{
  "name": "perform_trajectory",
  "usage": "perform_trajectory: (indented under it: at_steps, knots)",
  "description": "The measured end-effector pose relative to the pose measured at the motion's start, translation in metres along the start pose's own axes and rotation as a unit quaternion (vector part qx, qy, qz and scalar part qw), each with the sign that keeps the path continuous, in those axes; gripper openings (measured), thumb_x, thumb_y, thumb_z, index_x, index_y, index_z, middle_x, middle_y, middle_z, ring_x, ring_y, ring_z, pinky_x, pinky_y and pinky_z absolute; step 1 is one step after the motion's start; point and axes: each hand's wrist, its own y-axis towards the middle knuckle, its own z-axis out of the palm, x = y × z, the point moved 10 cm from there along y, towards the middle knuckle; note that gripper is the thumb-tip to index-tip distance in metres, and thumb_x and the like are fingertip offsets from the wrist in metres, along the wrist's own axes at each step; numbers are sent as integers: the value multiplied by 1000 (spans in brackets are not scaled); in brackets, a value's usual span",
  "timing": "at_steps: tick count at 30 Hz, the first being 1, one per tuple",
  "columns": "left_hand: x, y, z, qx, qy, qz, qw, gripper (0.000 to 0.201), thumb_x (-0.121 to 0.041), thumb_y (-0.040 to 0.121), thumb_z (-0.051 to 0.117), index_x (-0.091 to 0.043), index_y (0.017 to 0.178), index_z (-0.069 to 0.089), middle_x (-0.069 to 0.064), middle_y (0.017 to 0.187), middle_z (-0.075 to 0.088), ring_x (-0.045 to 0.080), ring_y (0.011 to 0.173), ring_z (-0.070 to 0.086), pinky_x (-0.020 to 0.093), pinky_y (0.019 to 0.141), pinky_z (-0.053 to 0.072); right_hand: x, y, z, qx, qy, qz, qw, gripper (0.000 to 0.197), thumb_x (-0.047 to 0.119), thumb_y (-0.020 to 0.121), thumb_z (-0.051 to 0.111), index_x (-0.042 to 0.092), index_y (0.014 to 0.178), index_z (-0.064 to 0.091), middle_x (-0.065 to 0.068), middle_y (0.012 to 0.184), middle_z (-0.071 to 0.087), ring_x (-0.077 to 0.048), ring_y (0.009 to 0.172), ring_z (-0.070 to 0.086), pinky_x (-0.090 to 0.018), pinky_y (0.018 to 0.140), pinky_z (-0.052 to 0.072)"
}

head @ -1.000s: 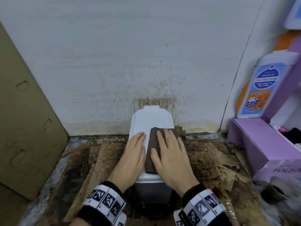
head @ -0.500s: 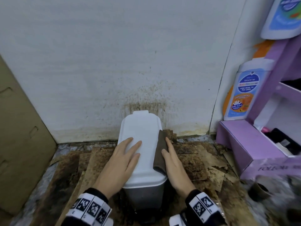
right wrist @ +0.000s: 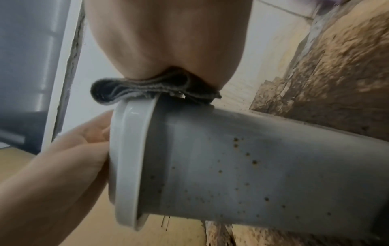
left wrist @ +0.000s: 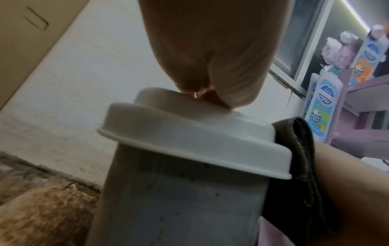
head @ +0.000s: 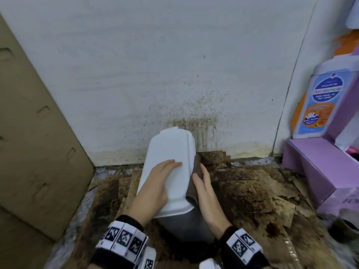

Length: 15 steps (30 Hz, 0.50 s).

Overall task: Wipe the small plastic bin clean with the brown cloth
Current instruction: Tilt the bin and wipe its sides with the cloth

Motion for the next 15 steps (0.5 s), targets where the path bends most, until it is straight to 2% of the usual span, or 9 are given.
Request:
perform_trajectory:
  at_steps: [2,3,5,6,7,9,10,13,15]
  knots:
    - [1,1,-6,-6,8,-9,1000,78,18,81,40,-25,143,53,-5,150,45,10,143,36,7,117,15,-4,0,9,0,-1,3,1000,62,71,96,43,65,152,18,26,161,30,-5,146,37,-41,121,34]
    - [2,2,-10,-18,9,-9,1000,66,12,86,43,-25,140,56,-5,145,48,11,140,40,13,118,22,-4,-1,14,0,5,3,1000,59,63,102,40,59,156,16,25,162,29,-4,146,36,-38,121,33]
    - [3,4,-20,-58,9,-27,998,36,-15,99,50,-26,132,59,-8,134,53,11,129,46,28,113,35,-5,0,21,1,16,-8,1000,55,53,107,36,52,159,16,26,163,27,-1,148,32,-35,122,31]
    - [4,4,-21,-67,10,-46,997,31,-31,101,50,-27,131,58,-9,132,51,11,126,46,31,111,36,-6,0,23,2,23,-13,1000,53,50,108,34,51,159,18,26,164,26,1,148,31,-37,124,29]
    - [6,4,-19,-69,9,-67,995,38,-45,100,47,-29,132,55,-9,131,49,11,126,43,33,111,36,-10,1,24,-2,29,-18,999,52,47,110,33,49,159,20,26,164,27,3,147,32,-35,123,30]
    - [10,5,-14,-67,30,-95,993,55,-62,94,37,-30,137,49,-7,132,42,14,128,37,35,112,31,-18,4,26,-13,43,-20,999,48,36,112,31,43,160,25,25,160,31,12,137,38,-21,116,36]
    - [12,6,-12,-68,49,-100,991,58,-65,94,35,-30,139,46,-6,133,39,15,129,35,35,112,29,-23,5,27,-15,50,-14,999,47,34,112,30,42,159,28,24,159,34,12,136,40,-19,114,37]
    - [23,5,-11,-65,71,-112,989,55,-59,99,40,-27,144,38,-4,139,33,18,135,29,37,114,25,-37,7,35,-11,31,-8,999,45,42,110,30,50,154,32,26,157,38,1,143,39,-40,123,32]
    - [29,5,-10,-55,64,-110,990,57,-56,99,41,-25,147,34,-3,144,30,18,139,24,40,117,25,-42,9,39,-10,20,-7,1000,47,52,104,31,55,152,33,30,156,38,3,144,37,-43,124,30]
